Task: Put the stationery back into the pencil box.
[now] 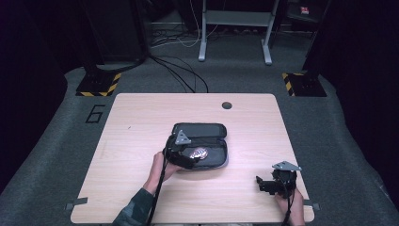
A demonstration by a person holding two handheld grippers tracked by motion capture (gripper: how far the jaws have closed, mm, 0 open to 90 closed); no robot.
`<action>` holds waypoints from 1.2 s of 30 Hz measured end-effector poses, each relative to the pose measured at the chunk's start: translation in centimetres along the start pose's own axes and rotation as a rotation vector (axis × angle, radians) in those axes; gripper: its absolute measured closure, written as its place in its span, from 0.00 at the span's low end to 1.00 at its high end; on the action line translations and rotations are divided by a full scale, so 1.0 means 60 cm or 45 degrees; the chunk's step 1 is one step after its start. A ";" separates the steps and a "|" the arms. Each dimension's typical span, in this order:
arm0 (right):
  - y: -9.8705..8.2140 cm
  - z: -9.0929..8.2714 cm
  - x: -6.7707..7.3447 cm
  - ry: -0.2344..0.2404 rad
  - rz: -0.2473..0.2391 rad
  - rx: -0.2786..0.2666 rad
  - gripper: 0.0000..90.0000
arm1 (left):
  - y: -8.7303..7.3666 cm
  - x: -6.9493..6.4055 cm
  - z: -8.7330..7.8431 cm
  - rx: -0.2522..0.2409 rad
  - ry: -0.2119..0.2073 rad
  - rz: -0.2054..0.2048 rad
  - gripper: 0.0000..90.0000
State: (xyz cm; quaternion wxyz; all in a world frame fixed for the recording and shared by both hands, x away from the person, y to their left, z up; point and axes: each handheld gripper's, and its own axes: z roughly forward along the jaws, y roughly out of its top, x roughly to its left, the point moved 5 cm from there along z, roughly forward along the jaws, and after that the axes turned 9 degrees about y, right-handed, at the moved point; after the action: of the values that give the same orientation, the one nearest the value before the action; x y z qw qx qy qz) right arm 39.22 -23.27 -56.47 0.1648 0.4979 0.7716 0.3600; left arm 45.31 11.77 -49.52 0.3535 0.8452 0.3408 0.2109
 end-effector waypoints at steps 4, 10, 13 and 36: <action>0.000 0.000 0.000 0.000 0.000 0.000 0.00 | -0.004 0.006 -0.026 -0.031 0.017 0.001 0.16; 0.000 0.000 0.000 0.000 0.000 0.000 0.00 | -0.028 0.018 -0.068 -0.042 0.077 0.000 0.16; 0.000 0.000 0.000 0.000 0.000 0.000 0.00 | -0.044 0.024 -0.085 -0.039 0.100 -0.019 0.16; 0.000 0.000 0.001 -0.002 0.005 0.002 0.00 | -0.233 0.075 -0.153 0.077 0.273 -0.215 0.10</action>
State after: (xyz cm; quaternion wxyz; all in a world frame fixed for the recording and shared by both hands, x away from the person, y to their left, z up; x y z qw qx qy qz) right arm 39.19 -23.25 -56.47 0.1645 0.4997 0.7708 0.3593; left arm 36.90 26.40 -53.29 0.3057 0.7965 0.4527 0.2592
